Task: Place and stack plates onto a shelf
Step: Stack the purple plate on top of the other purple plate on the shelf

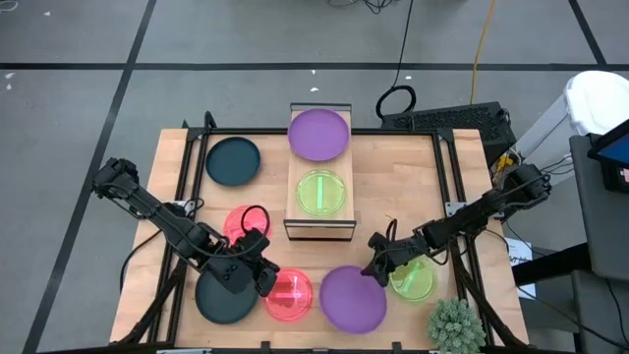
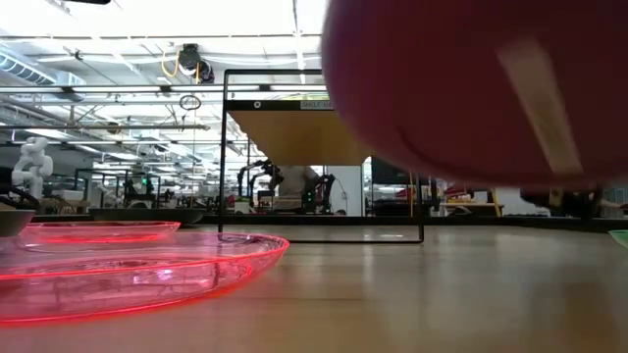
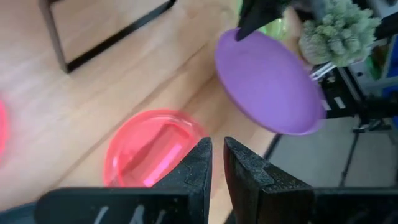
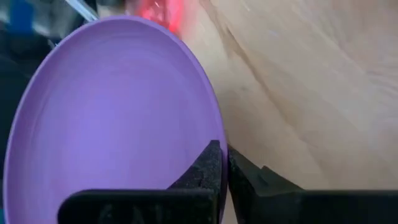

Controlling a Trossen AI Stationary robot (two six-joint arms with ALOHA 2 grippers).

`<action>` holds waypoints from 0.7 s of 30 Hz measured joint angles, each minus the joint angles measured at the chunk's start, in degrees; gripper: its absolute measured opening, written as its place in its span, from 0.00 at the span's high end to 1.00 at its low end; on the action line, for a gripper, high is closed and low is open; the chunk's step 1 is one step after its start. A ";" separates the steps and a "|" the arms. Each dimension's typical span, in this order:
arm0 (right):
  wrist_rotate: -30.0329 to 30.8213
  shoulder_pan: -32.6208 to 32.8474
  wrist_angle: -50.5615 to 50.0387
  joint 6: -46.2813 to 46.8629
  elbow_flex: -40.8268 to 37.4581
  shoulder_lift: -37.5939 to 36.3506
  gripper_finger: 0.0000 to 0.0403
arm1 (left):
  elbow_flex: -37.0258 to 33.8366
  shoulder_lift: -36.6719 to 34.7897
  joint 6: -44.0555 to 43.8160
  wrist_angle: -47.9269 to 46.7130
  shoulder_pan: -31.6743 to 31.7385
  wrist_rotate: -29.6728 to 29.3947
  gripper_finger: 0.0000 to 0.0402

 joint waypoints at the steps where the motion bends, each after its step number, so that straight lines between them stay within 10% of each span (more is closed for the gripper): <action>1: 0.63 0.00 -0.02 1.43 0.17 -0.73 1.00 | 0.00 0.00 0.42 -0.82 0.00 -0.27 0.88; 21: 5.53 -0.04 -31.94 14.31 22.76 -9.98 1.00 | 0.02 -0.13 13.95 -9.69 2.69 -3.09 0.88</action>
